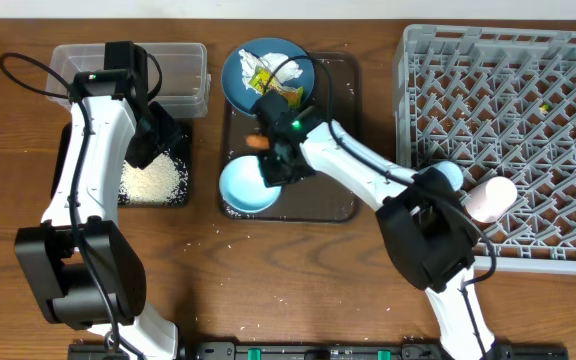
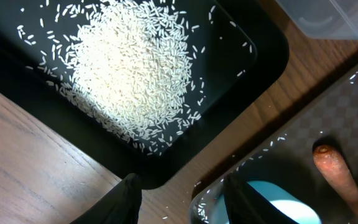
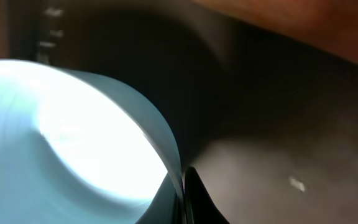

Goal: Sort waste into correct bins and load items into the dishwasher rack
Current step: 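Carry the light-blue bowl to the rack and set it upside down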

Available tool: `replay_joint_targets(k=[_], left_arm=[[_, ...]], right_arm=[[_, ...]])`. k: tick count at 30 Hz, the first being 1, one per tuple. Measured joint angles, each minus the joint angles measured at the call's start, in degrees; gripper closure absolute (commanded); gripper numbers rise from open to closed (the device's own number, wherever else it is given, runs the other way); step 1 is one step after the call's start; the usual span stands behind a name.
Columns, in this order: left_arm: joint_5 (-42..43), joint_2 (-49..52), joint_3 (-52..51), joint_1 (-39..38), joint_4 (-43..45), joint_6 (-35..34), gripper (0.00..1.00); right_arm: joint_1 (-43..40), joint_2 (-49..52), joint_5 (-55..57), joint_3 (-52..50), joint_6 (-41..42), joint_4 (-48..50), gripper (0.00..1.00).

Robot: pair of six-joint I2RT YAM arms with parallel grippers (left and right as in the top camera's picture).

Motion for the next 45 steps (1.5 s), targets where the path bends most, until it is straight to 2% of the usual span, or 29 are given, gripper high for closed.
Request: replay_joint_targets(k=[4,9,12,15,19,23,29,33,38,45], left_arm=[[0.0,0.0,0.0,0.0,0.0,0.0,0.53],[0.0,0.0,0.0,0.0,0.0,0.0,0.53],[0.0,0.0,0.0,0.0,0.0,0.0,0.53],[0.0,0.0,0.0,0.0,0.1,0.0,0.53],[0.0,0.0,0.0,0.0,0.3,0.0,0.53],[0.0,0.0,0.0,0.0,0.7,0.0,0.53],[0.0,0.0,0.0,0.0,1.3,0.0,0.53],[0.0,0.0,0.0,0.0,1.4,0.0,0.53],[0.0,0.0,0.0,0.0,1.4,0.0,0.53],[0.0,0.0,0.0,0.0,1.4,0.0,0.53]], right_arm=[[-3.7,-4.8,5.2,0.0,-0.2,-3.3,0.99],[-11.1,-19.0,17.5,0.3,-0.3,-4.3,0.99],[-16.6,-27.3,29.7,1.6,-0.2,-3.0,0.99],[-20.9,-30.5,43.0,2.7,0.0,-0.3,0.99],[-24.7,-27.8,56.4,2.7,-0.1,4.9,0.99],[-27.4,-20.6,68.1,2.2,-2.8,8.6,0.99],[-29.7,-10.6,80.0,1.6,-14.1,15.2,0.99],[-30.3,-6.4,82.9,1.6,-19.6,17.2,0.99],[-30.4,-3.1,83.8,1.5,-22.4,17.1,0.99],[-29.1,-2.8,81.8,1.5,-23.4,11.0,0.99]])
